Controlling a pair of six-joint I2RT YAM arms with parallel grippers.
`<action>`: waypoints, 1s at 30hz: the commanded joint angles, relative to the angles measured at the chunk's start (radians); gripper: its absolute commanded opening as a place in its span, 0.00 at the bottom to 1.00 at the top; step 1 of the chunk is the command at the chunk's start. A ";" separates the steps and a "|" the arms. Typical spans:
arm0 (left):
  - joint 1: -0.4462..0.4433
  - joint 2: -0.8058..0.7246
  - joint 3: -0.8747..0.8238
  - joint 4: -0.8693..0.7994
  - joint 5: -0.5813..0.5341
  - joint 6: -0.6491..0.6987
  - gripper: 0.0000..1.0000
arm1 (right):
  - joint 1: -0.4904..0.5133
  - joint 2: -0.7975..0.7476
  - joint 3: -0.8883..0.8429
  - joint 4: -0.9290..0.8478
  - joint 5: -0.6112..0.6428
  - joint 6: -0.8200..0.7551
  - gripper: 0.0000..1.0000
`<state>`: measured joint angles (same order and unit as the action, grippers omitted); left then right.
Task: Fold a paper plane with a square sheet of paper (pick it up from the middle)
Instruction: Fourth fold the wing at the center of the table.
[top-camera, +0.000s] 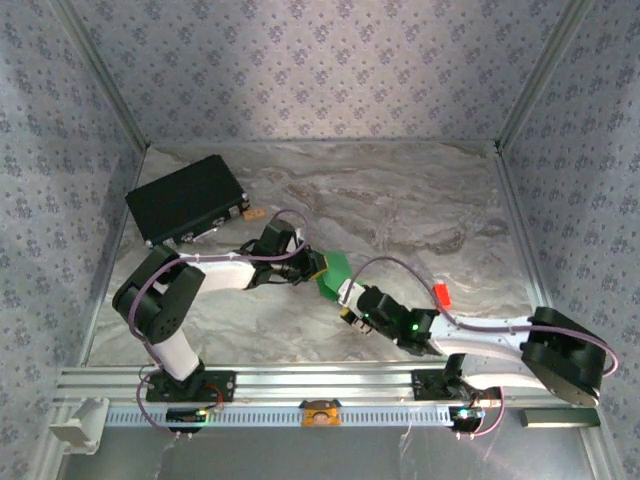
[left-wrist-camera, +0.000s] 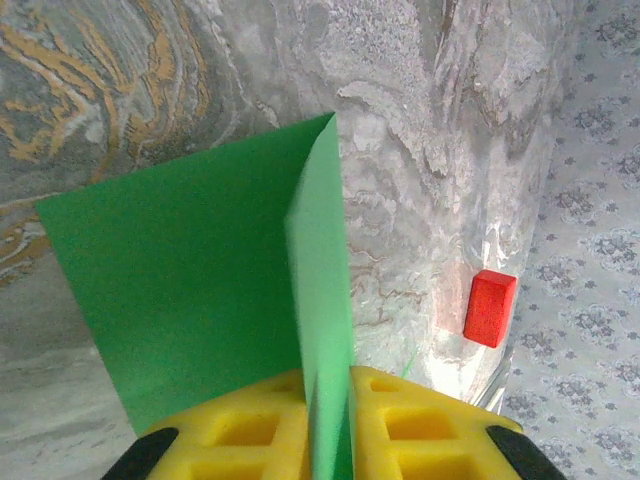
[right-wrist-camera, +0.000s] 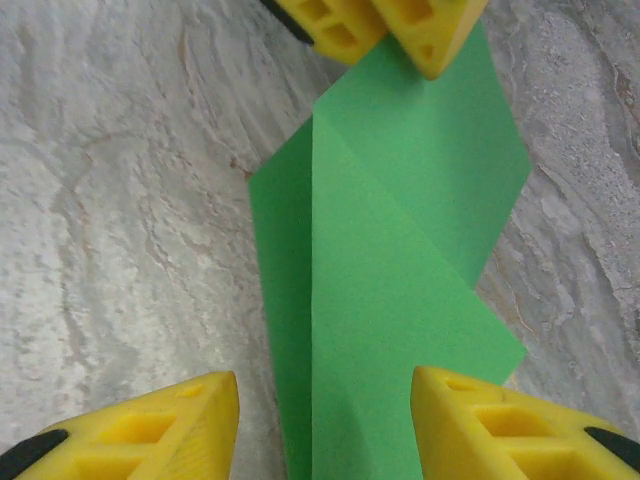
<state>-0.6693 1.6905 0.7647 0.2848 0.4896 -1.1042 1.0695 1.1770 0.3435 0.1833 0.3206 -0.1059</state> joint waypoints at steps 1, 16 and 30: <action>0.005 -0.006 0.042 -0.028 0.017 0.033 0.14 | 0.008 0.045 0.034 0.049 0.111 -0.064 0.51; 0.007 0.001 0.031 -0.008 0.021 0.017 0.11 | -0.009 0.143 0.051 0.098 0.133 -0.033 0.33; 0.007 0.018 0.027 0.006 0.019 0.004 0.06 | -0.009 0.174 0.062 0.026 0.158 0.067 0.27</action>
<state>-0.6678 1.6909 0.7868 0.2817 0.4896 -1.0977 1.0626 1.3354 0.3916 0.2325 0.4500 -0.0784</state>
